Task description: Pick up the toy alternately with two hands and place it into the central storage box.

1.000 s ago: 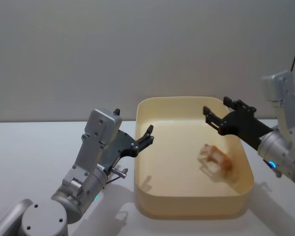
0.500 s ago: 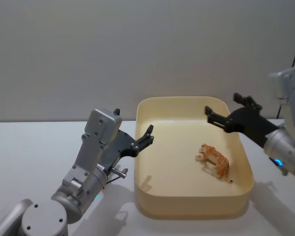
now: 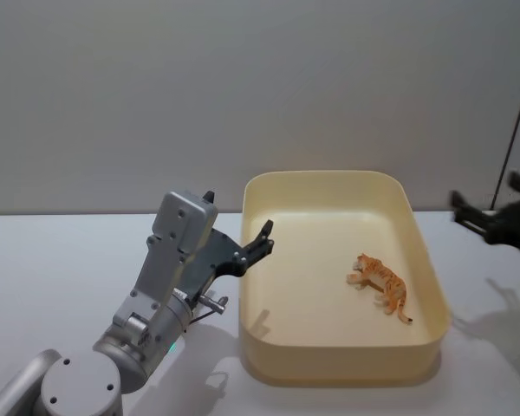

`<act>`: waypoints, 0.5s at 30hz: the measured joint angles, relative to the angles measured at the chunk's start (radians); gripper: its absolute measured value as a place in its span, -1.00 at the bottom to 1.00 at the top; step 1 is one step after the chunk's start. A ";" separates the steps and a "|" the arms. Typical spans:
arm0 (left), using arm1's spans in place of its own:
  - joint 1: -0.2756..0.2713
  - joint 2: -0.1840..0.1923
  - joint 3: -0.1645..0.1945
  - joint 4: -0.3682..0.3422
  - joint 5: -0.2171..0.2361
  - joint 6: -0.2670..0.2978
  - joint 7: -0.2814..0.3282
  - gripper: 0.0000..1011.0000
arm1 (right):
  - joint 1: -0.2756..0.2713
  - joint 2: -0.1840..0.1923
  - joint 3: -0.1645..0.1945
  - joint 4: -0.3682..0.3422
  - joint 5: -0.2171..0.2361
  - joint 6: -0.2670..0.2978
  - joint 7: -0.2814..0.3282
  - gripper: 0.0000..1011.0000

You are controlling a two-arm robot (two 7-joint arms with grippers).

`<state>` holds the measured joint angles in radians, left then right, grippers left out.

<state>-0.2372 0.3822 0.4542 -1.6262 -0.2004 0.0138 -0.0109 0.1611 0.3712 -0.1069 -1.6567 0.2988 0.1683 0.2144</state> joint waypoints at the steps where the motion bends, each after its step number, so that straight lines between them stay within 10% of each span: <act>1: 0.000 0.000 0.000 0.000 0.000 0.000 0.000 0.98 | 0.000 0.000 0.000 0.000 0.000 0.000 0.000 0.98; 15: 0.000 0.000 0.000 0.000 0.000 0.000 0.000 0.98 | -0.200 0.105 0.111 -0.135 0.074 0.025 -0.103 0.98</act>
<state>-0.2371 0.3821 0.4542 -1.6262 -0.2004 0.0138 -0.0109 -0.0393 0.4761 0.0041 -1.7921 0.3730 0.1937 0.1110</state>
